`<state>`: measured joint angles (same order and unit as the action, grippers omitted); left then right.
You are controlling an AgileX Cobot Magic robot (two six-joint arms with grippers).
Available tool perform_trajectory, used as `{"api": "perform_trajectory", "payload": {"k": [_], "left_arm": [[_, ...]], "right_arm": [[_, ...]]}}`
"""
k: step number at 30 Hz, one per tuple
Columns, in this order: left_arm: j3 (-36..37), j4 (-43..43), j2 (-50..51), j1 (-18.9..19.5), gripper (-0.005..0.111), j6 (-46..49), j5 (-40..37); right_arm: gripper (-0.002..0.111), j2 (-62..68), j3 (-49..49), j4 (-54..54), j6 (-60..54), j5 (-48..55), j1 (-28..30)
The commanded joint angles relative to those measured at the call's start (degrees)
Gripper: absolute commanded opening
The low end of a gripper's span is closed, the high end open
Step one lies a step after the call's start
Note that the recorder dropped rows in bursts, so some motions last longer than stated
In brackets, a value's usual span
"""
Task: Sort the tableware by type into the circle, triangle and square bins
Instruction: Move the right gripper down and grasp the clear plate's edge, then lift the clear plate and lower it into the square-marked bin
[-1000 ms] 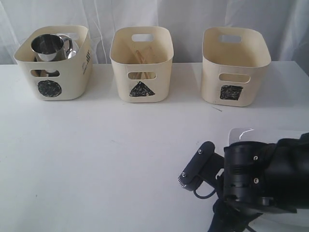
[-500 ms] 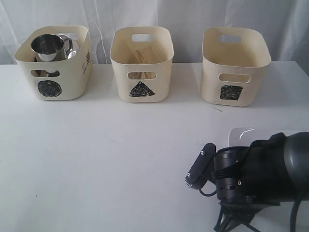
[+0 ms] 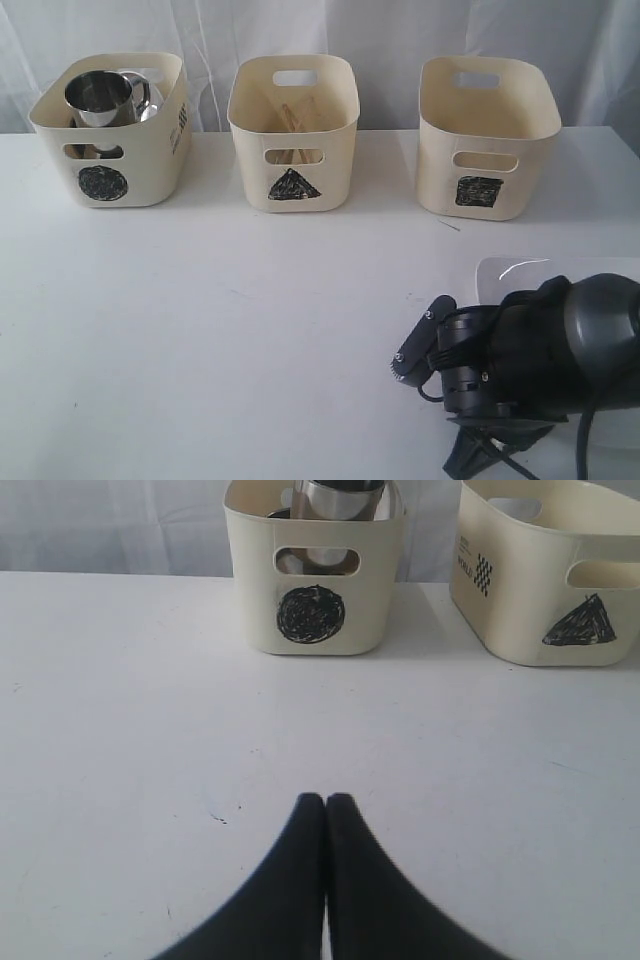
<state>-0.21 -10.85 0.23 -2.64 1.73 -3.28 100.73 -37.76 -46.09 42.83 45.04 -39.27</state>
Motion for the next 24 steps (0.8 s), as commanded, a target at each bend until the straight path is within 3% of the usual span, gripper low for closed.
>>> {"api": "perform_trajectory", "payload": {"k": [1, 14, 24], "left_arm": [[0.2, -0.1, -0.2, 0.2, 0.0, -0.2, 0.3], [0.2, -0.1, -0.2, 0.2, 0.0, -0.2, 0.3], [0.2, -0.1, -0.2, 0.2, 0.0, -0.2, 0.3]], "right_arm": [[0.0, -1.7, 1.2, 10.6, -0.4, -6.7, -1.8], [0.0, -27.0, 0.7, 10.4, 0.9, -6.5, -7.7], [0.0, -33.4, -2.4, 3.7, 0.5, -0.3, -7.7]]}}
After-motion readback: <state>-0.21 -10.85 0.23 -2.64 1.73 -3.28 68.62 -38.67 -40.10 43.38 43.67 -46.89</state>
